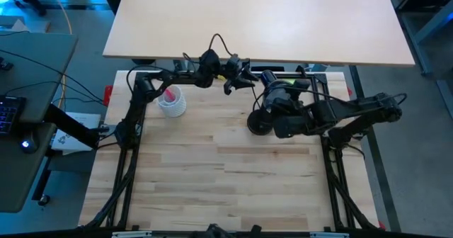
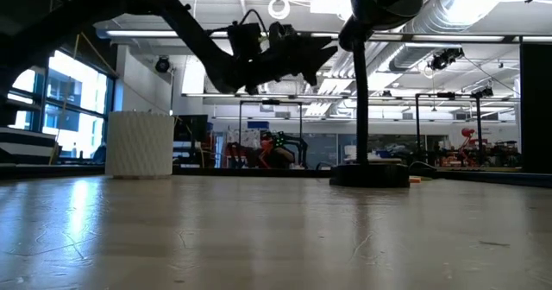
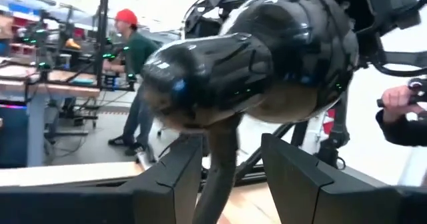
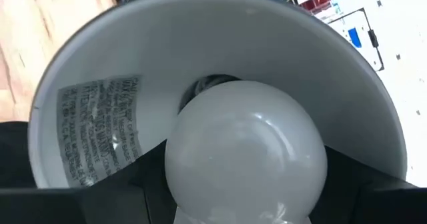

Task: Screw lightbulb
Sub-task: Insert the light bulb into the desk lamp

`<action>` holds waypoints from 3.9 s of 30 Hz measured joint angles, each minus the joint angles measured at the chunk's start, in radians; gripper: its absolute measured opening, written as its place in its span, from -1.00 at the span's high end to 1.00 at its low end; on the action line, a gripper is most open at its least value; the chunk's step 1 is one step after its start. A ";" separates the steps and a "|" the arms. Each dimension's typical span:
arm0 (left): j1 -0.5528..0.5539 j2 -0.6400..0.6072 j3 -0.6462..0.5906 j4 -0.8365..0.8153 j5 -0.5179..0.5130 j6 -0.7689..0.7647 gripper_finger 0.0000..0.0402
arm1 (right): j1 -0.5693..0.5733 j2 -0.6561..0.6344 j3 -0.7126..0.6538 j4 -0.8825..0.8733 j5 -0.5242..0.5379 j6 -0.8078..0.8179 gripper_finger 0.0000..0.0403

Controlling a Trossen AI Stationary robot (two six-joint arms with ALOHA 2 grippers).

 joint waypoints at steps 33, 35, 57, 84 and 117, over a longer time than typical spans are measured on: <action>-0.116 -0.001 0.046 0.180 0.131 -0.121 0.26 | -0.159 -0.001 0.000 0.012 -0.129 0.179 -0.20; -0.116 -0.002 0.046 0.183 0.144 -0.121 0.26 | -0.159 -0.001 0.000 0.015 -0.133 0.213 -0.20; -0.115 -0.042 0.038 -0.131 0.195 0.182 0.56 | -0.159 0.000 0.000 0.030 -0.228 0.866 -0.22; 0.055 -0.042 0.043 -0.450 -0.085 0.271 0.34 | -0.159 0.000 -0.001 0.051 -0.241 0.769 -0.22; 0.017 0.180 0.386 -0.327 0.210 -0.001 -0.48 | -0.159 0.000 -0.001 0.050 -0.272 0.743 -0.22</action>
